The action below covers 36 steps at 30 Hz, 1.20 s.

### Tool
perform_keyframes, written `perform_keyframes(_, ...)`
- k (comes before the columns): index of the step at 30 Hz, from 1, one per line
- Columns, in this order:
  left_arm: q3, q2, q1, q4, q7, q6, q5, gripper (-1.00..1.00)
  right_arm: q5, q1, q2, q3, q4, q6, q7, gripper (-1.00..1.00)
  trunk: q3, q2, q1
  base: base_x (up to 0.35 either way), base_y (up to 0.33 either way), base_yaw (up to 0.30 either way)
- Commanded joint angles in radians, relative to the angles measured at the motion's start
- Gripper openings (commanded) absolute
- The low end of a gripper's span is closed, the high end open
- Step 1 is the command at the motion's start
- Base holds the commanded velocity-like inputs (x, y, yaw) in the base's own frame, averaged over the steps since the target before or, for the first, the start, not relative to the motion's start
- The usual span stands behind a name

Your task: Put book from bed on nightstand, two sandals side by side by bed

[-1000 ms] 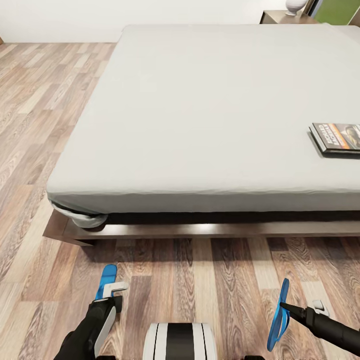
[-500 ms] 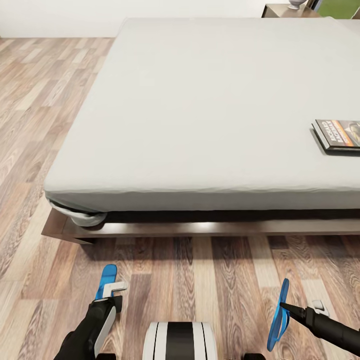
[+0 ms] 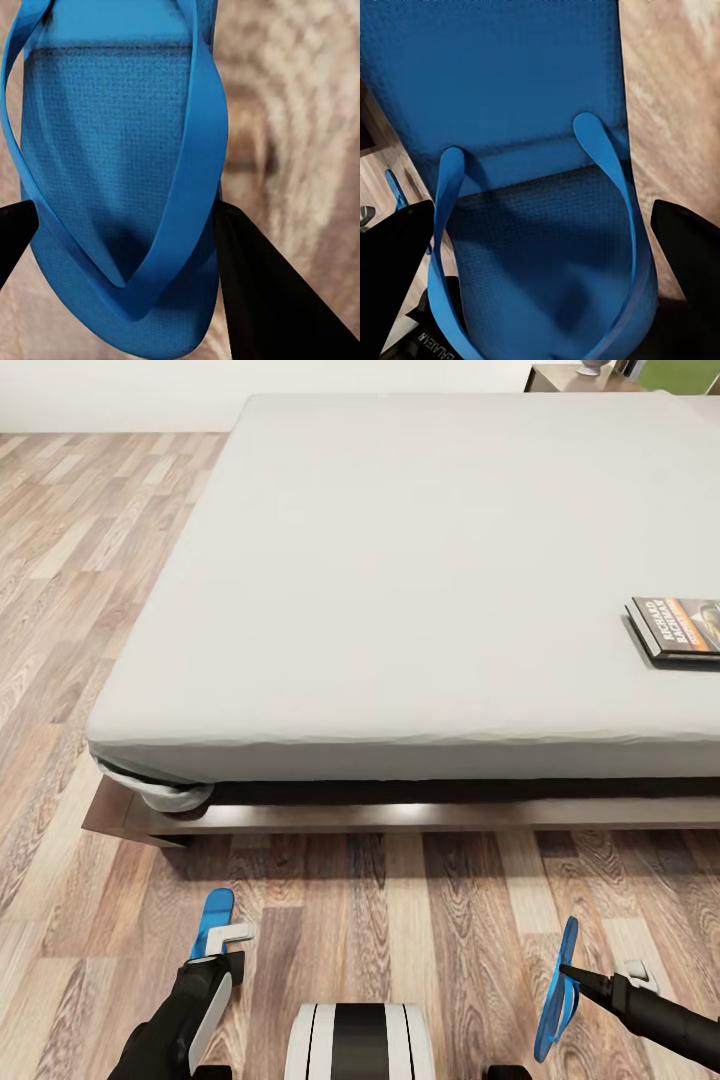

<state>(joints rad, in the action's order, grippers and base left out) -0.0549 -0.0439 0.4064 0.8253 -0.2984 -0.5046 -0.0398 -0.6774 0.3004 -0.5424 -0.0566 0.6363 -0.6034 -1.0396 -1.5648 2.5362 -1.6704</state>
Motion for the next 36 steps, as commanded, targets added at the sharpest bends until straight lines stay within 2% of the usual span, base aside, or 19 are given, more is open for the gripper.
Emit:
perform_keyframes(1,-0.002,-0.001,0.000,0.002,-0.004,-0.005,-0.003,-1.00,-0.005,0.000,0.000,0.000,0.000,-0.007,-0.001,-1.00,-0.001,0.000,0.000,0.000,0.000,0.000)
perform_keyframes(4,-0.002,-0.002,0.000,0.002,-0.004,-0.005,-0.003,-1.00,-0.014,0.000,-0.003,-0.017,0.003,-0.009,-0.009,-1.00,-0.001,0.000,0.000,0.000,0.000,0.000)
perform_keyframes(6,-0.001,-0.002,0.000,0.002,-0.004,-0.005,-0.003,-1.00,-0.063,0.000,-0.016,-0.069,0.005,-0.023,-0.053,-1.00,-0.001,0.000,0.000,0.000,0.000,0.000)
perform_keyframes(8,0.000,-0.002,0.000,0.002,-0.004,-0.005,-0.003,-1.00,-0.109,0.000,-0.024,-0.105,0.010,-0.073,-0.093,-1.00,-0.001,0.000,0.000,0.000,0.000,0.000)
perform_keyframes(10,0.000,-0.002,0.000,0.002,-0.004,-0.005,-0.004,-1.00,-0.124,0.000,-0.028,-0.117,0.016,-0.105,-0.104,-1.00,-0.001,0.000,0.000,0.000,0.000,0.000)
perform_keyframes(17,0.000,-0.002,0.000,0.002,-0.004,-0.006,-0.003,-1.00,-0.134,0.000,-0.030,-0.122,0.025,-0.127,-0.112,-1.00,-0.001,0.000,0.000,0.000,0.000,0.000)
perform_keyframes(21,0.000,-0.002,0.000,0.002,-0.004,-0.006,-0.003,-1.00,-0.134,0.000,-0.029,-0.121,0.026,-0.127,-0.112,-1.00,-0.016,0.001,-0.002,0.000,0.000,0.000)
perform_keyframes(36,-0.002,-0.002,0.000,0.002,-0.004,-0.006,-0.003,-1.00,-0.134,0.000,-0.029,-0.121,0.026,-0.127,-0.112,-1.00,-0.016,0.001,-0.002,0.000,0.000,0.000)
